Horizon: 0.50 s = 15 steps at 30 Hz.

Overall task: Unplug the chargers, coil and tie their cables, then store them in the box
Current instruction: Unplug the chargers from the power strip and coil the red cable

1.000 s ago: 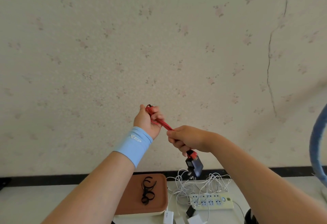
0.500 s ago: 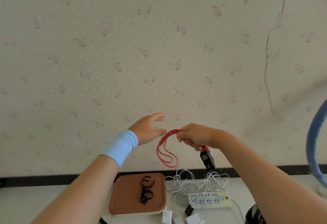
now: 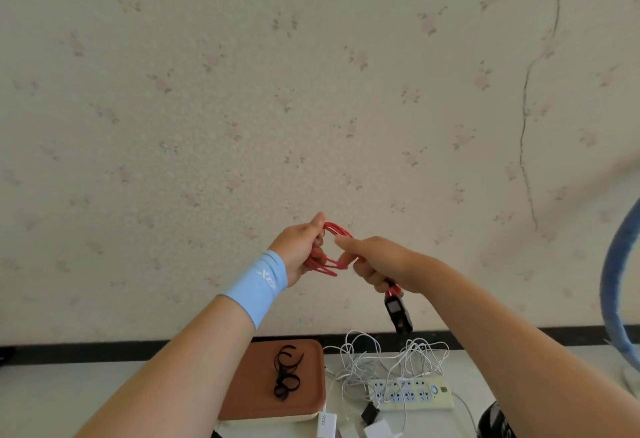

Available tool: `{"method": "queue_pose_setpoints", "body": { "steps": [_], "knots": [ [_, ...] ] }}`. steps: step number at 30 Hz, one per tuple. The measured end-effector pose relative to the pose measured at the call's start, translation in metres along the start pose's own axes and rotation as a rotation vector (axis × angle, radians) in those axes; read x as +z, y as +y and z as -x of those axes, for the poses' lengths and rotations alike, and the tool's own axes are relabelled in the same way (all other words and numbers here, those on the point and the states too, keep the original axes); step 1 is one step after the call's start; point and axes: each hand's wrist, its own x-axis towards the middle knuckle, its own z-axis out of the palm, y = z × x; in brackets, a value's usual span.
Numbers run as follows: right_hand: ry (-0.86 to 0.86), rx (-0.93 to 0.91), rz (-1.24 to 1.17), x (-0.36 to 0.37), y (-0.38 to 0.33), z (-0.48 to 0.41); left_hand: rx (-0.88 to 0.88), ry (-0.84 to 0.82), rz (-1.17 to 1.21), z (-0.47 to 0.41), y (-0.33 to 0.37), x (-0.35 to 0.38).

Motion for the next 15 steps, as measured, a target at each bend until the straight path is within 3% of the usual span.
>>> {"method": "queue_pose_setpoints", "body": {
  "steps": [2,11,13,15],
  "knots": [
    [-0.066,0.032,0.019,0.011,-0.003,0.000,0.046,0.052,0.017,0.000,-0.003,0.008],
    [-0.213,-0.063,0.051,0.012,0.000,0.003,0.076,-0.160,0.178,0.010,0.009,0.013],
    [-0.288,-0.038,0.034,0.008,0.001,0.002,0.124,-0.139,-0.079,0.008,0.011,0.001],
    [-0.353,0.024,0.080,0.005,0.005,0.001,0.197,-0.073,-0.589,0.005,0.010,-0.014]
  ]
}}
